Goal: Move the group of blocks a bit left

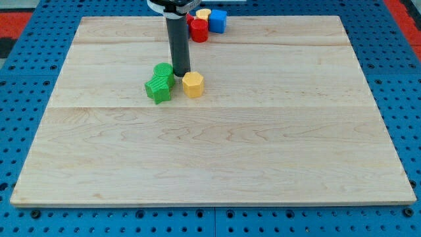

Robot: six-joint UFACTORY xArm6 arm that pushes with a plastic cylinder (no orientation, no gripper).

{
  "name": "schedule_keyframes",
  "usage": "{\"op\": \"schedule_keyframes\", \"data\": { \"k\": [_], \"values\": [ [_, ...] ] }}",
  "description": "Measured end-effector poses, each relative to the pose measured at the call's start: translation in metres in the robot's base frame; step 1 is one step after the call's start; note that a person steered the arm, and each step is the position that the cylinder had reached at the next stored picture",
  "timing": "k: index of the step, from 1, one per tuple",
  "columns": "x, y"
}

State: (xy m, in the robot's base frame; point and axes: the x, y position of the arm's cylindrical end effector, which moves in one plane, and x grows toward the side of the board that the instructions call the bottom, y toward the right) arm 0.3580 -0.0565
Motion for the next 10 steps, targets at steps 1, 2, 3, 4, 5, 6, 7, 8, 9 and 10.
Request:
{"op": "schedule_keyframes", "data": {
  "k": [1,2,3,4,5,6,7,8,9,10],
  "values": [
    [0.000,0.001],
    [-0.014,0.046],
    [-0.060,0.113],
    [-0.123,0.147],
    [-0.165,0.137],
    [-0.166,0.134],
    [-0.165,0.107],
    [-0.164,0.055],
    [-0.165,0.021],
    [-0.165,-0.022]
  ]
}}
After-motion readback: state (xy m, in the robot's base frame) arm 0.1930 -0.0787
